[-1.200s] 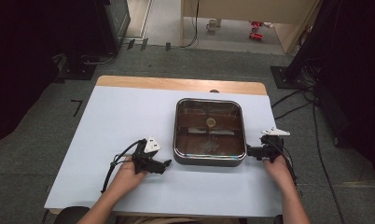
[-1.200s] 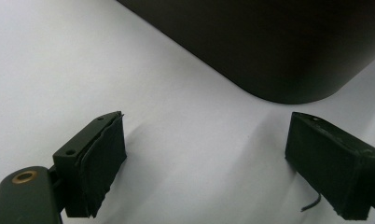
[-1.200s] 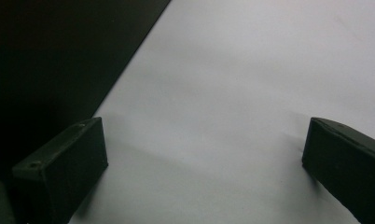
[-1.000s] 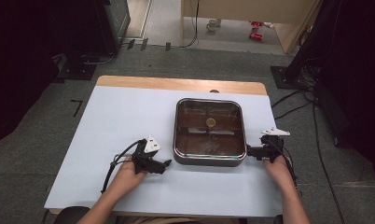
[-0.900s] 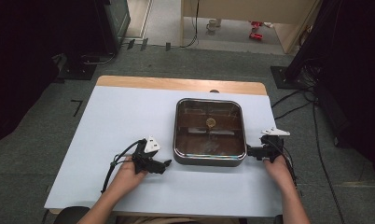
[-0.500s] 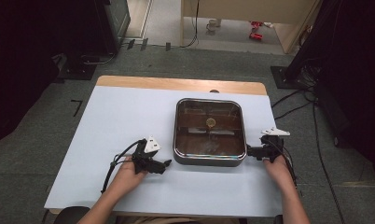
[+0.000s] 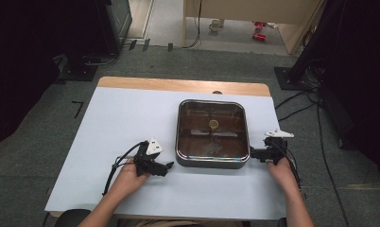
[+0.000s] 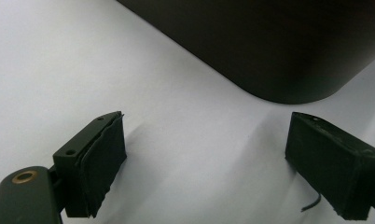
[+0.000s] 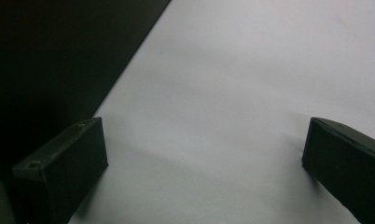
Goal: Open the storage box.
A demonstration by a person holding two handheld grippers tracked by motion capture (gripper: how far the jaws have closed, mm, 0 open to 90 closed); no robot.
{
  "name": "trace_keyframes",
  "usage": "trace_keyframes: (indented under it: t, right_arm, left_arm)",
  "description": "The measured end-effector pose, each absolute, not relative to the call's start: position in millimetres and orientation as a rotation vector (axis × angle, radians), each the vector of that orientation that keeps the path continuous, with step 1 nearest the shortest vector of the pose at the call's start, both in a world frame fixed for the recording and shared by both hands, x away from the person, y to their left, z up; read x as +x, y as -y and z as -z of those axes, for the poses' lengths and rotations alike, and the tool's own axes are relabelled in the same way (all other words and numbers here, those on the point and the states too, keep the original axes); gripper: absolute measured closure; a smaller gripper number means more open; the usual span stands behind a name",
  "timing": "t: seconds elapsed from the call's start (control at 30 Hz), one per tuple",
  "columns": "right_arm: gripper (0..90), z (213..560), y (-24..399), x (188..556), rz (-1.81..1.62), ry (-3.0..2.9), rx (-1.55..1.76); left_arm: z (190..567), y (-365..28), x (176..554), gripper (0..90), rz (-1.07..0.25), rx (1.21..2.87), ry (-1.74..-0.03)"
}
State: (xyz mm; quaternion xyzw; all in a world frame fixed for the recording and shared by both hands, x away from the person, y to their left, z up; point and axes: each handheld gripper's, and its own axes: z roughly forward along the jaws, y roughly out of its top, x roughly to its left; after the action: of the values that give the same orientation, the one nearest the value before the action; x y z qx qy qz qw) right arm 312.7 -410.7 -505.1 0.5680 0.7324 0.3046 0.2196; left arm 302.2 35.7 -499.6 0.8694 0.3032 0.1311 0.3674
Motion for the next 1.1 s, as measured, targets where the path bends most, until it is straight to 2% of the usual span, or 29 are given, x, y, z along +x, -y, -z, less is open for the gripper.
trace_keyframes:
  t: [0.13,0.33,0.47,0.57,0.67,1.1]
  right_arm:
    - [0.0,505,411,313,-0.842,-2.026,1.571]
    - [0.0,505,411,313,-0.842,-2.026,1.570]
    - [0.0,505,411,313,-0.842,-2.026,1.571]
    - [0.0,505,411,313,-0.842,-2.026,1.570]
    - [0.0,505,411,313,-0.842,-2.026,1.570]
    - [0.0,505,411,313,-0.843,-2.025,1.569]
  left_arm:
    - [498,-34,303,11.9,-0.339,2.246,-0.793]
    - [487,-27,308,14.8,-0.289,2.353,-0.832]
    - [480,-32,315,25.8,-0.230,2.398,-0.827]
    - [474,-37,324,28.9,-0.114,2.394,-0.862]
    - [465,-41,329,31.9,-0.073,2.381,-0.865]
    - [416,-31,339,32.8,-0.159,2.321,-0.747]
